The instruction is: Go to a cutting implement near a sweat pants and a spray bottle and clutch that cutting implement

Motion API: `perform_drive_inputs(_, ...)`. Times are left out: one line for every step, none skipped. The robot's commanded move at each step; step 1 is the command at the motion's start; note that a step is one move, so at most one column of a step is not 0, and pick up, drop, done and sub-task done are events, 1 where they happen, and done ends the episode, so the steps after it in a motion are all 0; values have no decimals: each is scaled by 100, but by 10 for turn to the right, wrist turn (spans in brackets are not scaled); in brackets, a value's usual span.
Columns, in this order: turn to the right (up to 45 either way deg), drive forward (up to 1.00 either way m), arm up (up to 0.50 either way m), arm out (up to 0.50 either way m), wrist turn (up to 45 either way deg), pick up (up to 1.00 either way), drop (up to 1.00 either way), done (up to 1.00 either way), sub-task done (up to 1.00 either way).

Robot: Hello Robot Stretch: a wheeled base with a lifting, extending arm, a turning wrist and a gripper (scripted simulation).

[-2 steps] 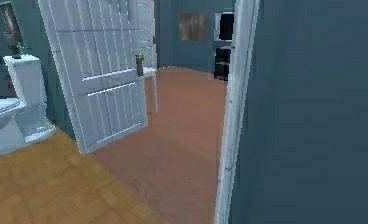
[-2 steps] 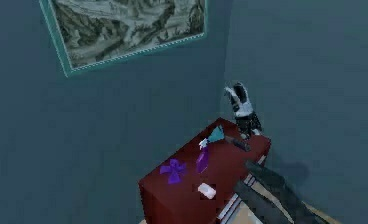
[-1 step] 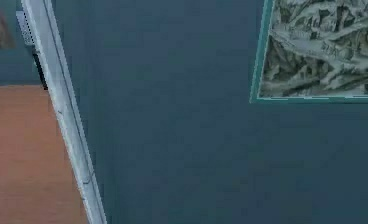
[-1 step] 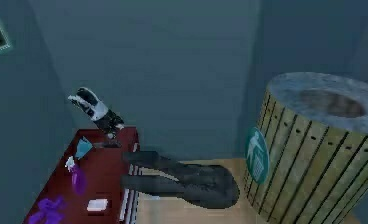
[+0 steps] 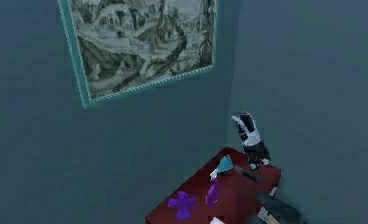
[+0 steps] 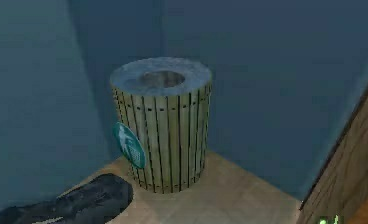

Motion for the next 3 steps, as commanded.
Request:
perform_drive_inputs(450, 0, 0, 0, 0, 0, 0, 0, 0)
perform_drive_inputs(390, 0, 0, 0, 0, 0, 0, 0, 0)
perform_drive_inputs(0, 20, 0, 0, 0, 0, 0, 0, 0)
